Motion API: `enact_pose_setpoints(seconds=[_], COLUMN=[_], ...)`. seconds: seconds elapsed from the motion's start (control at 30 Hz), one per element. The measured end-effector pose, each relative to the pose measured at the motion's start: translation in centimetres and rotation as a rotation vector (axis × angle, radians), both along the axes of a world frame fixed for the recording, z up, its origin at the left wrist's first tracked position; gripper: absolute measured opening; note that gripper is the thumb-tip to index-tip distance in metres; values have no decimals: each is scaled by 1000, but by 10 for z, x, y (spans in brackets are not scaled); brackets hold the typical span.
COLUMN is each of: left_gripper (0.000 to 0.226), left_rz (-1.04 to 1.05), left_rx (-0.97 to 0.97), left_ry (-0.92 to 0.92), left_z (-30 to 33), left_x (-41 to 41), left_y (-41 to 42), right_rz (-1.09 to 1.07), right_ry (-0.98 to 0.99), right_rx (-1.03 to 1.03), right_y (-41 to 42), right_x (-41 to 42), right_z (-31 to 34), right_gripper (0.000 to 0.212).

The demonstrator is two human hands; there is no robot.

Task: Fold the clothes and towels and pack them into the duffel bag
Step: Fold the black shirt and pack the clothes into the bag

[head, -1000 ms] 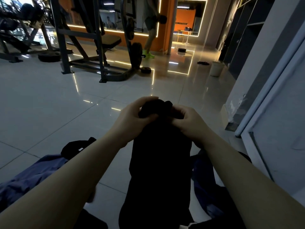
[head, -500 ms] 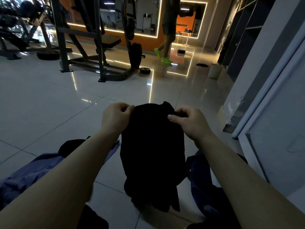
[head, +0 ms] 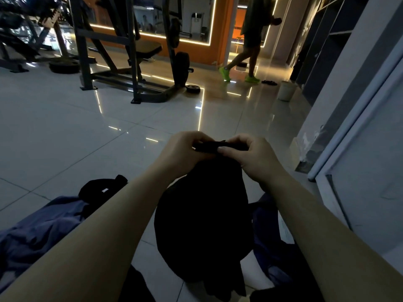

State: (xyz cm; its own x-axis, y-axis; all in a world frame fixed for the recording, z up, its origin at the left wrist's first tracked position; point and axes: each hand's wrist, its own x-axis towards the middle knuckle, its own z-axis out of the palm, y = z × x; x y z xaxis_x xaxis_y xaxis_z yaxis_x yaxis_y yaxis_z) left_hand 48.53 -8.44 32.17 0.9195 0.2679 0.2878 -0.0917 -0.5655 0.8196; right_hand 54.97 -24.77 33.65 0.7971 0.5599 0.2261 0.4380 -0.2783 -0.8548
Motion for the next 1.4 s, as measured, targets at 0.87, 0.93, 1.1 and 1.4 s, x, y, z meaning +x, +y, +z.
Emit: enact_pose_setpoints(seconds=[0.87, 0.93, 1.1, 1.4], left_gripper=[34, 52, 60, 30], left_rz=[-276, -403, -580, -286], left_rx=[-358, -337, -307, -311], left_ry=[183, 251, 241, 116], left_z=[18, 20, 24, 19], left_x=[-6, -11, -19, -17], left_y=[-9, -13, -31, -29], right_rz=[-271, -270, -259, -199], right_ry=[-202, -104, 98, 166], right_rx=[-125, -50, 64, 21], right_y=[-44, -53, -59, -45], right_x=[28, 34, 45, 33], right_z=[-4, -5, -10, -14], right_gripper=[17, 22, 23, 19])
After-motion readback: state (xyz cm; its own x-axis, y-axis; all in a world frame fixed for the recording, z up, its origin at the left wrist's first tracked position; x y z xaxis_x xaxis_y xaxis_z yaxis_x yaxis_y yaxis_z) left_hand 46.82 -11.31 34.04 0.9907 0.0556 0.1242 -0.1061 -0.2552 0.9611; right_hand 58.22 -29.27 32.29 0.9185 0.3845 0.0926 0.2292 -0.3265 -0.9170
